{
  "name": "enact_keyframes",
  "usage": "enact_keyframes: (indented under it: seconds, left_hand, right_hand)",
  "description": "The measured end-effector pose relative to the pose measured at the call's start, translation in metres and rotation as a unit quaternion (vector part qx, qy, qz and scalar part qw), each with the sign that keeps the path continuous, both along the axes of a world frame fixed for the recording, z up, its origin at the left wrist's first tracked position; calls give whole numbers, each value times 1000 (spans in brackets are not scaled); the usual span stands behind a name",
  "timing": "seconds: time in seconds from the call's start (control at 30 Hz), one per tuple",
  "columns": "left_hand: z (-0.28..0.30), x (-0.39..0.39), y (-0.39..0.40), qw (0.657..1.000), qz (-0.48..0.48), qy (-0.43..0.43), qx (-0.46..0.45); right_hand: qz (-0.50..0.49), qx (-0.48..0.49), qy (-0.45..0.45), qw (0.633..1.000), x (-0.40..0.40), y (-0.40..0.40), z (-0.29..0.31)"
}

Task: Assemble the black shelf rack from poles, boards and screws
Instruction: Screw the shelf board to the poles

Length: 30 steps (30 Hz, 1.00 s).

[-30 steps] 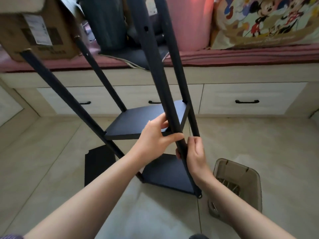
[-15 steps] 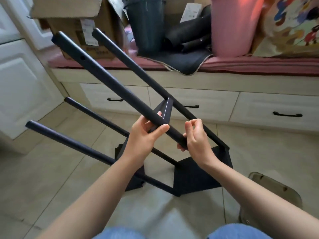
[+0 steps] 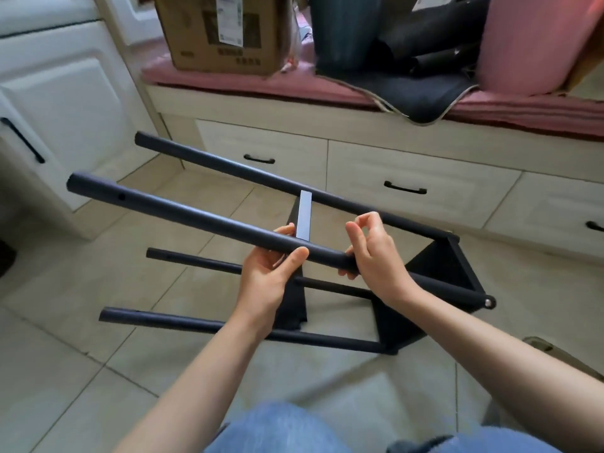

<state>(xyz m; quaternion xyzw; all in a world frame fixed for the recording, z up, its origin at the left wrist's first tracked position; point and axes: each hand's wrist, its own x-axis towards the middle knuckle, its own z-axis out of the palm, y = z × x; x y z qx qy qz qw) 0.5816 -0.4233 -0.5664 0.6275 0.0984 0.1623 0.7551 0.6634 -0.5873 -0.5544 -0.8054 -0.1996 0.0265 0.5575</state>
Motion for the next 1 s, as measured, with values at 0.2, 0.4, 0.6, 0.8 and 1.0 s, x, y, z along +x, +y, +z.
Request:
enact_keyframes:
  seconds: [0.2, 0.4, 0.6, 0.8, 1.0]
  left_hand:
    - [-39, -9, 1, 999, -4, 14, -52]
    - [-71, -24, -2, 996, 1, 57, -75]
    - [-79, -35, 1, 995, 1, 78, -64]
    - [-78, -42, -1, 994, 6, 72, -83]
    - [-76, -40, -2, 993, 14, 73, -95]
  right_hand:
    - [14, -67, 4, 998, -2, -1, -17]
    - [22, -161, -47, 985, -6, -6, -39]
    - [29, -187, -52, 981, -13, -2, -48]
    - [46, -228, -10, 972, -15, 1, -44]
    - [66, -118, 154, 979, -5, 23, -32]
